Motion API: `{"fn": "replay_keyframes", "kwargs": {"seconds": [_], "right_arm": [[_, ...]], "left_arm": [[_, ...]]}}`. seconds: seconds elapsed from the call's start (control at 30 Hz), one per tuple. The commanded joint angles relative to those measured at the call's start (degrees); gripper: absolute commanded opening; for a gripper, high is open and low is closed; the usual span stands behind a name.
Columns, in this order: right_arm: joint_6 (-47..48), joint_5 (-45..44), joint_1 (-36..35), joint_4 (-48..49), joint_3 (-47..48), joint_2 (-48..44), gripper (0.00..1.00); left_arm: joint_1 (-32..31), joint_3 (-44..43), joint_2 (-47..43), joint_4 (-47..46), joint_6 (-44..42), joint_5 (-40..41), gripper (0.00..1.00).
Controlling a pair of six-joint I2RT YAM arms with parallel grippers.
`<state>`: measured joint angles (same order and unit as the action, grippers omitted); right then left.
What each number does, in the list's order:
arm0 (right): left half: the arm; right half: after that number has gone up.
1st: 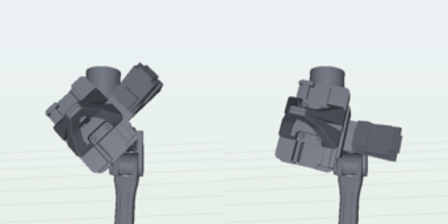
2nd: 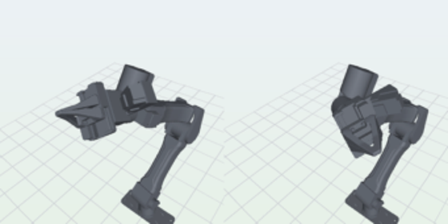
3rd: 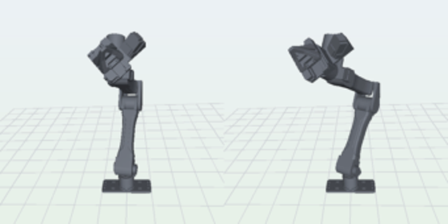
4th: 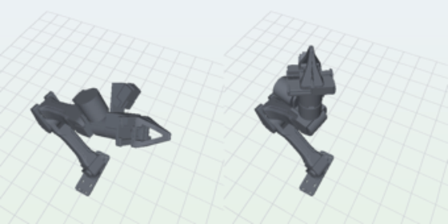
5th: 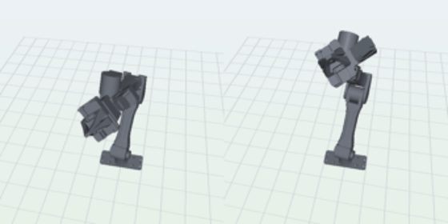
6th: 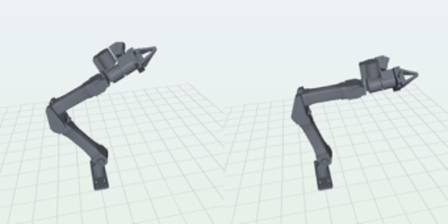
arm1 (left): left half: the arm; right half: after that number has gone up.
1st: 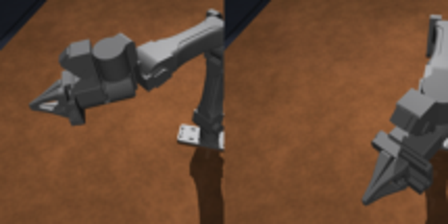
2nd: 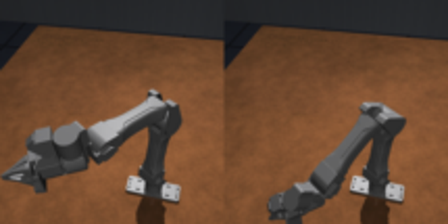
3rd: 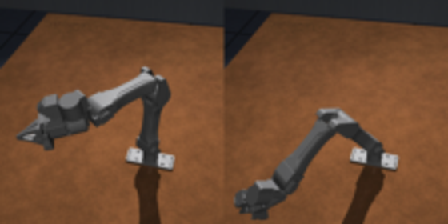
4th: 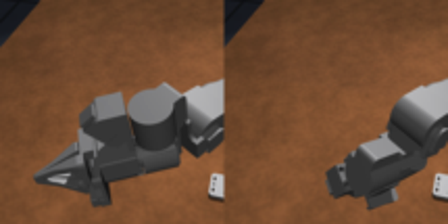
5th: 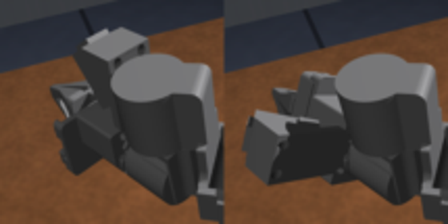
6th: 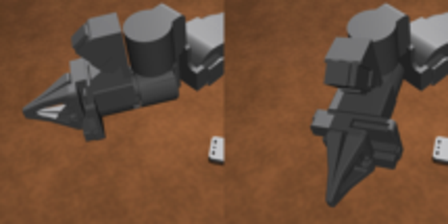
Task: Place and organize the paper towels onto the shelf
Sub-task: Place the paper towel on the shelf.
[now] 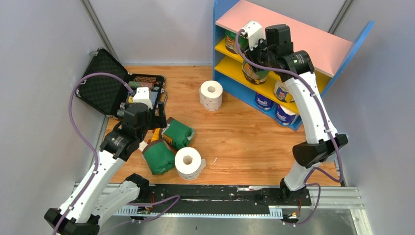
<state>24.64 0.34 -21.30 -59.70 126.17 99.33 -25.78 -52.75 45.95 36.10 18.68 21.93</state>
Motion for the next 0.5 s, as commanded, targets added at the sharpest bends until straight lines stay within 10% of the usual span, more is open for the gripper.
{"fn": "replay_keyframes", "kwargs": {"seconds": [0.0, 0.47], "right_arm": [[6.2, -0.1, 1.6, 8.6, -0.7, -2.8, 0.25], [12.7, -3.6, 1.1, 8.0, -1.5, -0.5, 0.22]], "left_arm": [[0.3, 0.2, -0.1, -1.9, -0.3, 0.2, 1.00], [0.3, 0.2, 0.0, -1.8, -0.3, 0.3, 1.00]]}}
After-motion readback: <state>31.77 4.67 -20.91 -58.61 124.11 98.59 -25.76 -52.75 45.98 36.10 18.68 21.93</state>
